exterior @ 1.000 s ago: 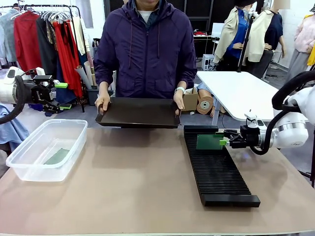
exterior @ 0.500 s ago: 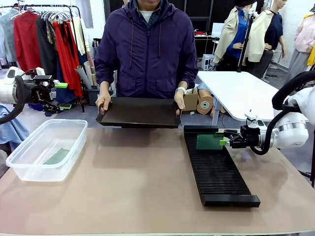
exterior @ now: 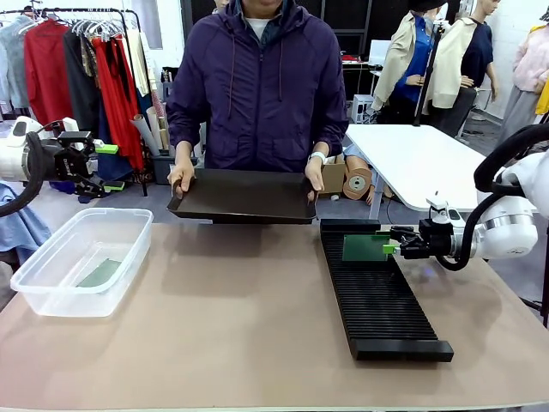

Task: Sort PCBs into racks and boxes based on the side picked up.
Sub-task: If the short side of the Blank PCB is picked up, insert it into the PCB Rack ; if the long side is picked up, place it in the Organizing box.

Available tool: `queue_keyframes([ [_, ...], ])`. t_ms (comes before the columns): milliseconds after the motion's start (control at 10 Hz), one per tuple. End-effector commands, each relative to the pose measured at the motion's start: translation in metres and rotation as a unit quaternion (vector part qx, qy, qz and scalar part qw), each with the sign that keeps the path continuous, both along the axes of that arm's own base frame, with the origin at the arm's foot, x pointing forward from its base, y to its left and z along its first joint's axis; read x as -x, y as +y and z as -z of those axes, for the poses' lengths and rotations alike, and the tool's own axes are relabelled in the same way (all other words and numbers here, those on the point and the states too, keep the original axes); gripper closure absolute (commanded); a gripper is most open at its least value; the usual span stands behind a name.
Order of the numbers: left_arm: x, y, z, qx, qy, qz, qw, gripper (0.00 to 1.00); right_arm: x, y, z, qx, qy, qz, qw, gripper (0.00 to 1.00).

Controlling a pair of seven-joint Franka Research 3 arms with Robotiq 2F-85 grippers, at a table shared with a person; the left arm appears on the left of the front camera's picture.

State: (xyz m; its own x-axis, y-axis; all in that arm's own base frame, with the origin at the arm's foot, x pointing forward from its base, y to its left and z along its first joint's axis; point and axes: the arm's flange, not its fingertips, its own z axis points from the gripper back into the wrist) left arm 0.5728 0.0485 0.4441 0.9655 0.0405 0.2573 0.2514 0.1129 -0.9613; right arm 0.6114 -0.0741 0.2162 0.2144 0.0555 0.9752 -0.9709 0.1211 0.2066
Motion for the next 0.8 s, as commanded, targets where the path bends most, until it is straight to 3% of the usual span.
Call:
queue_keyframes([
  [0,0.002,0.001,-0.002,-0.004,0.0,-0.001,1.0,0.0,-0.001,0.001,-0.004,-0.002,-0.003,0.001,1.0,0.0],
  [100,0.002,0.001,-0.002,-0.004,0.0,-0.001,1.0,0.0,0.0,0.0,0.0,0.0,0.0,0.0,1.0,0.0],
  [500,0.002,0.001,-0.002,-0.004,0.0,-0.001,1.0,0.0,-0.012,0.021,-0.057,-0.015,-0.008,-0.006,1.0,0.0],
  [700,0.002,0.001,-0.002,-0.004,0.0,-0.001,1.0,0.0,-0.009,0.032,-0.086,-0.008,0.031,-0.011,0.999,0.0],
])
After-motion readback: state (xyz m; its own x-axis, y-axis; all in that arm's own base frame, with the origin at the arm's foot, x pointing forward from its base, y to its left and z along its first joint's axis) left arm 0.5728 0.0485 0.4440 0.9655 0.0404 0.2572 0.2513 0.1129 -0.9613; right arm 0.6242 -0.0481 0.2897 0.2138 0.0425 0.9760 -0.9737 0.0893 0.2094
